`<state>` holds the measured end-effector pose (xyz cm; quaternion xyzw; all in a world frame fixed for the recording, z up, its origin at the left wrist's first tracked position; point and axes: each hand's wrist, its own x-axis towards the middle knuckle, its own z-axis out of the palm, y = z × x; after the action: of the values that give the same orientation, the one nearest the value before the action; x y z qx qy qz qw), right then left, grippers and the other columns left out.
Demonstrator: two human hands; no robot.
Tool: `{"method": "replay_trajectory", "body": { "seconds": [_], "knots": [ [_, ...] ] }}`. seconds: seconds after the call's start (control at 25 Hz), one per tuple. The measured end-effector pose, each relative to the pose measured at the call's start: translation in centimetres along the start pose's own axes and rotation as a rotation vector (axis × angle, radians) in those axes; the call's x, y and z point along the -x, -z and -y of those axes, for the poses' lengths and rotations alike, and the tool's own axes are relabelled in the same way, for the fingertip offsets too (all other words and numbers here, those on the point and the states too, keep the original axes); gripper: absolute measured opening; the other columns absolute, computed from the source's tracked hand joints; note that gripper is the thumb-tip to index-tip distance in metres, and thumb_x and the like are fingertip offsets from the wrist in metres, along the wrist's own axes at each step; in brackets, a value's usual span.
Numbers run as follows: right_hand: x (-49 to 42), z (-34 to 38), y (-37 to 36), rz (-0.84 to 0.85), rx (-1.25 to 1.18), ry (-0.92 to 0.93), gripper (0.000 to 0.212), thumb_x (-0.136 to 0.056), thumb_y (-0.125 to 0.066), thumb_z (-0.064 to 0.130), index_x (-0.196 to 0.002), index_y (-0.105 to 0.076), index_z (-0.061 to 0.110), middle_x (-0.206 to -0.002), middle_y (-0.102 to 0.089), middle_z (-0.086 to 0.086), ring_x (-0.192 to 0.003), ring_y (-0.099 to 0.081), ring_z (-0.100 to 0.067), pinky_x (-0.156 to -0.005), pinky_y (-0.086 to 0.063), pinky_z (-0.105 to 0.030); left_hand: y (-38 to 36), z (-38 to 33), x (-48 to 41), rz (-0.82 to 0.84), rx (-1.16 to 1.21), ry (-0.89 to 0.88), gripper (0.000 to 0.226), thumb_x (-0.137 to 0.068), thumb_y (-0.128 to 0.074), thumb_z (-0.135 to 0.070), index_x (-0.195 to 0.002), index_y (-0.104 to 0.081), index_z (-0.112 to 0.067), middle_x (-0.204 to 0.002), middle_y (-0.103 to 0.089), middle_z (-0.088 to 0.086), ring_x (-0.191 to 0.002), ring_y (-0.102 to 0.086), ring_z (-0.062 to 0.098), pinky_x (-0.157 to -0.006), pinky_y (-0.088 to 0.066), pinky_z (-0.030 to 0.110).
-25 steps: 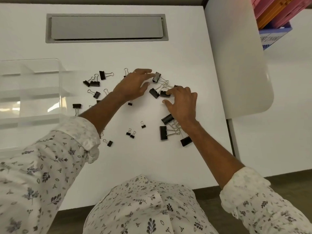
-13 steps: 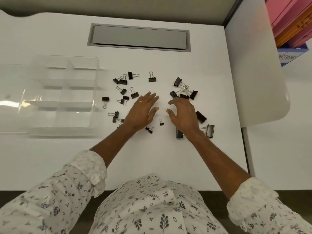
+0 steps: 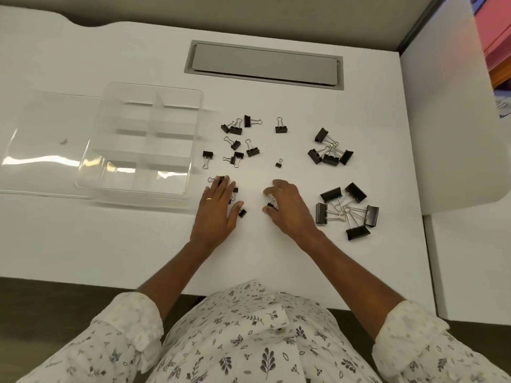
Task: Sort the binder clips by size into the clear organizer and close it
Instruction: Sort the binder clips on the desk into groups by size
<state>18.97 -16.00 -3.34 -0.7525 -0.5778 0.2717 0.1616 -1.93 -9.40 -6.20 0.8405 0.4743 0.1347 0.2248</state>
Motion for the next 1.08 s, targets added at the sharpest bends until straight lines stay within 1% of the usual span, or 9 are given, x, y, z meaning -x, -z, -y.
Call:
{"method": "replay_trajectory", "body": {
  "seconds": [0.12, 0.24, 0.44, 0.56, 0.64, 0.76, 0.92, 1.0, 1.08],
  "knots": [
    [0.0, 0.8, -0.8, -0.043, 0.014, 0.054, 0.031, -0.096, -0.061, 0.007, -0.126, -0.065, 0.011, -0.142, -0.053, -0.007, -0.131, -0.047, -0.026, -0.103, -0.038, -0.027, 0.2, 0.9, 1.6, 0.014, 0.03, -0.031, 0.058, -0.106, -0.05, -0.038, -0.156, -0.036, -0.014, -0.167, -0.027, 0.004, -0.158, -0.011, 0.017, -0.127, -0.023, 0.045],
    [-0.8, 1.8, -0.9, -0.036, 0.034, 0.107, 0.029, -0.096, -0.061, 0.009, -0.125, -0.065, 0.011, -0.138, -0.056, -0.005, -0.124, -0.052, -0.026, -0.101, -0.048, -0.039, 0.4, 1.7, 1.8, 0.042, -0.022, -0.084, 0.061, -0.107, -0.047, -0.04, -0.159, -0.03, -0.014, -0.169, -0.023, 0.005, -0.159, -0.009, 0.018, -0.126, -0.024, 0.046],
    [-4.9, 3.8, 0.5, -0.082, 0.092, 0.159, 0.044, -0.1, -0.06, 0.015, -0.143, -0.052, 0.013, -0.154, -0.044, -0.008, -0.138, -0.043, -0.028, -0.106, -0.045, -0.044, 0.1, 2.1, 1.0, 0.083, -0.105, -0.104, 0.063, -0.107, -0.038, -0.045, -0.162, -0.019, -0.018, -0.171, -0.014, 0.004, -0.159, -0.002, 0.019, -0.128, -0.018, 0.047],
    [-8.0, 4.0, 1.0, -0.027, 0.227, 0.156, 0.056, -0.101, -0.057, 0.014, -0.154, -0.038, 0.013, -0.162, -0.031, -0.013, -0.147, -0.032, -0.032, -0.112, -0.04, -0.045, 0.0, 1.8, 0.5, 0.08, -0.085, -0.096, 0.065, -0.108, -0.039, -0.044, -0.163, -0.016, -0.019, -0.171, -0.009, 0.003, -0.159, 0.003, 0.018, -0.129, -0.012, 0.045],
    [-9.2, 3.6, 1.2, 0.015, 0.306, 0.162, 0.057, -0.1, -0.058, 0.016, -0.153, -0.039, 0.013, -0.161, -0.033, -0.015, -0.146, -0.034, -0.034, -0.117, -0.036, -0.046, 0.2, 1.4, -0.3, 0.061, -0.06, -0.102, 0.064, -0.108, -0.04, -0.043, -0.162, -0.018, -0.017, -0.171, -0.01, 0.003, -0.159, 0.003, 0.017, -0.13, -0.009, 0.044],
    [-9.2, 3.1, 1.2, -0.061, 0.269, 0.191, 0.04, -0.096, -0.063, 0.018, -0.135, -0.057, 0.014, -0.14, -0.054, -0.011, -0.122, -0.055, -0.031, -0.097, -0.05, -0.042, 0.7, 0.8, -2.5, 0.015, -0.013, -0.099, 0.062, -0.108, -0.041, -0.042, -0.161, -0.024, -0.014, -0.171, -0.015, 0.004, -0.159, -0.001, 0.018, -0.13, -0.01, 0.042],
    [-8.1, 2.4, 1.1, -0.15, 0.238, 0.217, 0.015, -0.096, -0.061, 0.016, -0.11, -0.065, 0.012, -0.113, -0.062, -0.004, -0.1, -0.059, -0.024, -0.068, -0.053, -0.036, 1.7, -0.3, -7.0, -0.039, 0.045, -0.093, 0.059, -0.108, -0.041, -0.041, -0.158, -0.03, -0.011, -0.168, -0.023, 0.006, -0.158, -0.01, 0.022, -0.129, -0.013, 0.044],
    [-7.8, 1.7, 1.5, -0.193, 0.185, 0.216, 0.013, -0.094, -0.06, 0.011, -0.107, -0.064, 0.011, -0.11, -0.062, -0.003, -0.098, -0.058, -0.023, -0.066, -0.052, -0.035, 2.2, -1.0, -9.7, -0.055, 0.062, -0.097, 0.057, -0.108, -0.041, -0.039, -0.156, -0.035, -0.009, -0.166, -0.028, 0.009, -0.157, -0.016, 0.025, -0.129, -0.014, 0.044],
    [-7.7, 0.8, 2.2, -0.264, 0.09, 0.169, 0.016, -0.093, -0.058, 0.012, -0.108, -0.062, 0.012, -0.113, -0.06, -0.002, -0.098, -0.057, -0.021, -0.074, -0.051, -0.035, 2.7, -1.7, -12.4, -0.059, 0.064, -0.104, 0.054, -0.107, -0.042, -0.034, -0.154, -0.038, -0.007, -0.164, -0.032, 0.012, -0.155, -0.022, 0.028, -0.128, -0.017, 0.044]
  ]
}}
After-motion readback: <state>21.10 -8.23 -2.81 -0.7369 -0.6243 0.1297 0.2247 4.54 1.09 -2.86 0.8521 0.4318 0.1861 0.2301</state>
